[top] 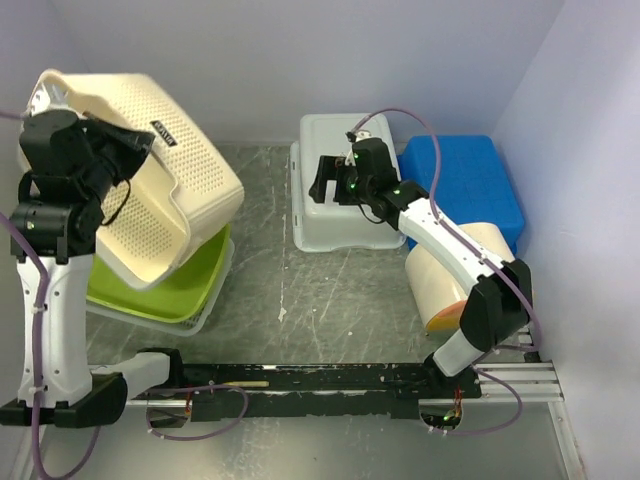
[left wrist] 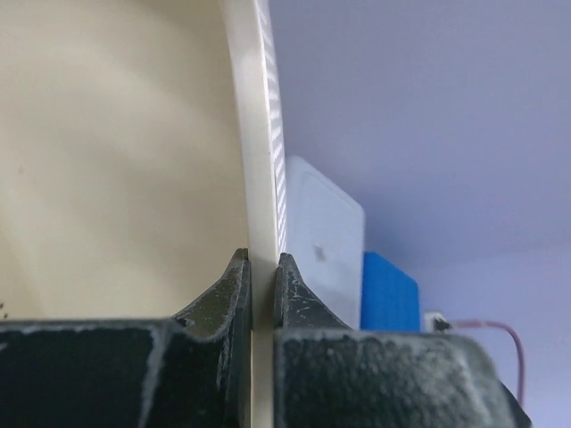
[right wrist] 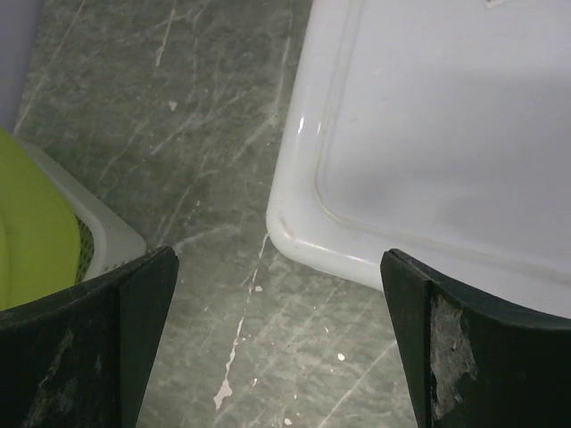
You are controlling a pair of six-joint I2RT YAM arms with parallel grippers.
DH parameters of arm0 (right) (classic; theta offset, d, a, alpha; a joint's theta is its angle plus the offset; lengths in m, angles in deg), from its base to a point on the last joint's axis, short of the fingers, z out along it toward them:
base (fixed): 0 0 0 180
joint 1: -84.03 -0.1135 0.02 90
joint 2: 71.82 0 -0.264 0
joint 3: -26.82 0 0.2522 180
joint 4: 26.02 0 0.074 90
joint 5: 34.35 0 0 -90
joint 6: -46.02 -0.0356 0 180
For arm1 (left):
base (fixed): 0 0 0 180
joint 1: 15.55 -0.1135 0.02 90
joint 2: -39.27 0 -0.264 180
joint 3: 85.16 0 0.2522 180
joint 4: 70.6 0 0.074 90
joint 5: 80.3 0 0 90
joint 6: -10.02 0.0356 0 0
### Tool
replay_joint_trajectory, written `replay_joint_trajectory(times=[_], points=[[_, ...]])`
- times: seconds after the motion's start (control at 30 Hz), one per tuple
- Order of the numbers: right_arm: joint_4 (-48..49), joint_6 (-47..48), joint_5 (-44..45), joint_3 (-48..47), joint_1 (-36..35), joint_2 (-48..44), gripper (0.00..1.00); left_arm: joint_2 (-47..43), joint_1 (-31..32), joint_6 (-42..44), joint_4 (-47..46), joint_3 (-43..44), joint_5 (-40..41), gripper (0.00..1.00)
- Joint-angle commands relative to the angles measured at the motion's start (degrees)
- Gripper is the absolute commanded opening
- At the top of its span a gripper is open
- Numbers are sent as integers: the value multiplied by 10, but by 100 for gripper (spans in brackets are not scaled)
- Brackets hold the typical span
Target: Turn the large container upside down
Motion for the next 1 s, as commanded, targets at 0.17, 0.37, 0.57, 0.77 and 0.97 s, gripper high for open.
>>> replay_joint_trajectory(times=[0.17,0.37,0.57,0.77,0.97], points=[[-38,-1,146,17,15,-135,99,106,-2,107,-60,230,-339,7],[-43,24,249,20,22,-225,100,98,16,48,-189,169,-479,7],[-62,26,267,-16,22,-264,100,99,98,-24,-319,115,-532,7],[-91,21,316,-59,22,-278,99,112,197,-64,-364,84,-562,7],[-167,24,388,-159,22,-257,99,74,237,-87,-367,-18,-582,7]])
